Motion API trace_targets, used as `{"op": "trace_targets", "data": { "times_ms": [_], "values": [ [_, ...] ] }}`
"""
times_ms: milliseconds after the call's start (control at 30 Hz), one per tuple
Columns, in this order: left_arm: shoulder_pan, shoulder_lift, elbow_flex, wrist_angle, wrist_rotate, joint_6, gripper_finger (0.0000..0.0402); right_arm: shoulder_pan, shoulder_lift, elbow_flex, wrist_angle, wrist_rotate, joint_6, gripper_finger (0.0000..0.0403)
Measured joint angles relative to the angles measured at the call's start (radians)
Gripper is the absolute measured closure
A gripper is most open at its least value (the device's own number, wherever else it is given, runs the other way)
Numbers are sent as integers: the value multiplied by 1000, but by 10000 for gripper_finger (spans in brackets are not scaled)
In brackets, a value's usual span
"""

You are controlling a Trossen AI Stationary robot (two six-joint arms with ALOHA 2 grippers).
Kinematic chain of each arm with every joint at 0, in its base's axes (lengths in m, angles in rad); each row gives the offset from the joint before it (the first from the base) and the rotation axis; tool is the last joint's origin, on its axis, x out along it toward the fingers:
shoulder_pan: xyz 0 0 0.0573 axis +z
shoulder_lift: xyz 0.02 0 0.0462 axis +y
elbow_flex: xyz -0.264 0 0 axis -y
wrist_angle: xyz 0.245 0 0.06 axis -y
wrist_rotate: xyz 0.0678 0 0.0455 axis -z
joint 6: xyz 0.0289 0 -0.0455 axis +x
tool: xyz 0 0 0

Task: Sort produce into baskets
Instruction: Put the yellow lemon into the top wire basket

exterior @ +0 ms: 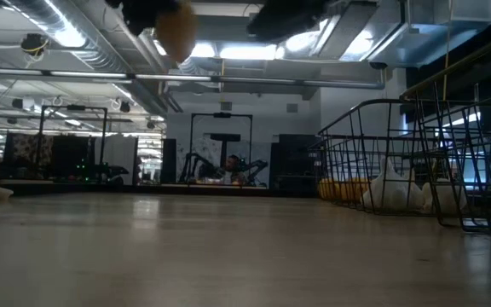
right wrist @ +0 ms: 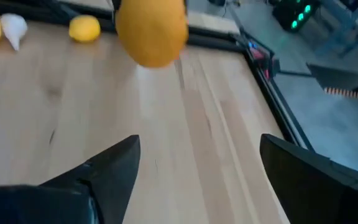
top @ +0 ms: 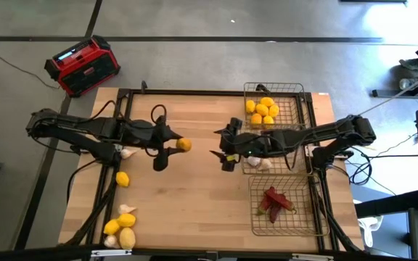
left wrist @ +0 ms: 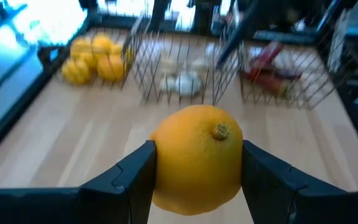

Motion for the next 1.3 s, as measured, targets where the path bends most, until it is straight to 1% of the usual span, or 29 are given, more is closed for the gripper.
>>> {"op": "trace_targets", "data": {
  "times_ms": [200,300,433,567,700,1000,1100,1300],
  "values": [
    [0,20,1,156,0,51,208,-21,43,0,129,-73,-35,81],
    [0,41,1,203,-1,54,208,-20,66,0,174,-111,-40,89],
    [5,74,1,263,-8,55,208,-19,83,0,226,-133,-61,103],
    [5,117,0,309,-8,73,208,-20,83,0,273,-134,-62,120],
    [5,147,0,355,-17,83,208,-20,81,-1,276,-132,-62,139],
    [5,155,-1,376,-24,95,207,-20,80,-2,267,-119,-64,186],
    [4,156,-1,377,-47,80,194,-20,80,-2,267,-127,-64,198],
    [3,158,0,394,-53,56,129,-20,82,1,274,-127,-68,198]
  ]
}}
